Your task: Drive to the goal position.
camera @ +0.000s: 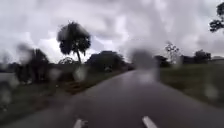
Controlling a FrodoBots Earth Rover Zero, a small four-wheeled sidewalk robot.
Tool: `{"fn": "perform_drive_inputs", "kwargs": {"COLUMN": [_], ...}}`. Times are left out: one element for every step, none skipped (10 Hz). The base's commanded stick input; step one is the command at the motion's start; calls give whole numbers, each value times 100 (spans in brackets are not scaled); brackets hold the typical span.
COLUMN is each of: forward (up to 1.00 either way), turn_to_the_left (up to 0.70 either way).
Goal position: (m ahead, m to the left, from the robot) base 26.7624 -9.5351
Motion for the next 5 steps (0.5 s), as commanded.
{"fn": "perform_drive_inputs", "kwargs": {"forward": [70, 70, 70, 70, 70], "turn_to_the_left": [0, 0, 0, 0, 0]}}
